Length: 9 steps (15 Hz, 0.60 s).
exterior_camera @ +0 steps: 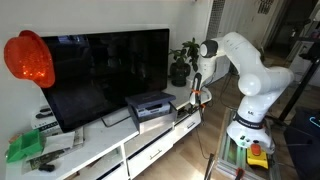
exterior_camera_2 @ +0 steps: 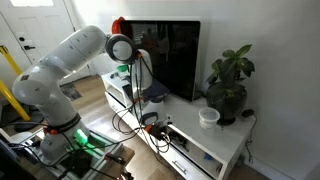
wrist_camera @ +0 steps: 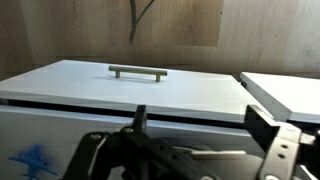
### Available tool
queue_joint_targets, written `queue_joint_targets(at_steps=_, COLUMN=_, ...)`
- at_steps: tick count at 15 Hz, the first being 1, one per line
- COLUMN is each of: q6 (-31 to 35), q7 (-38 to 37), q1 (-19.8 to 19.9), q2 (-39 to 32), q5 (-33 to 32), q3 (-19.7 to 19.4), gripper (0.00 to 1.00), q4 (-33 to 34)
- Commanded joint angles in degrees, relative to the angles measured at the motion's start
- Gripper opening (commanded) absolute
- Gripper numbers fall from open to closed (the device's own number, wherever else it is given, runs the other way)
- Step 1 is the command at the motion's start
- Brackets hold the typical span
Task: Move the spectacle case to the top of the television stand then put the white glasses on the stand
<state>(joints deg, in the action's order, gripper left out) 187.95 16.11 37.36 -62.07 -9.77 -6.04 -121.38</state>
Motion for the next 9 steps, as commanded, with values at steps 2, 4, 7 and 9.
queue_joint_targets(at_steps=2, q6=8.54, q7=0.15, q1=-2.56, q2=-8.06, q5=-1.75, q3=-1.99, gripper=1.00, q4=7.10)
queue_joint_targets(at_steps=4, q6=12.44, q7=0.14, q1=-2.34, q2=-10.18, q5=-3.05, q3=-1.68, gripper=1.00, q4=8.75)
queue_joint_targets(at_steps=7, q6=16.87, q7=0.25, q1=-1.48, q2=-13.11, q5=-6.55, q3=-1.02, gripper=1.00, q4=10.89)
queue_joint_targets(at_steps=9, q6=19.30, q7=0.25, q1=-1.47, q2=-14.76, q5=-8.80, q3=-1.21, gripper=1.00, q4=12.64)
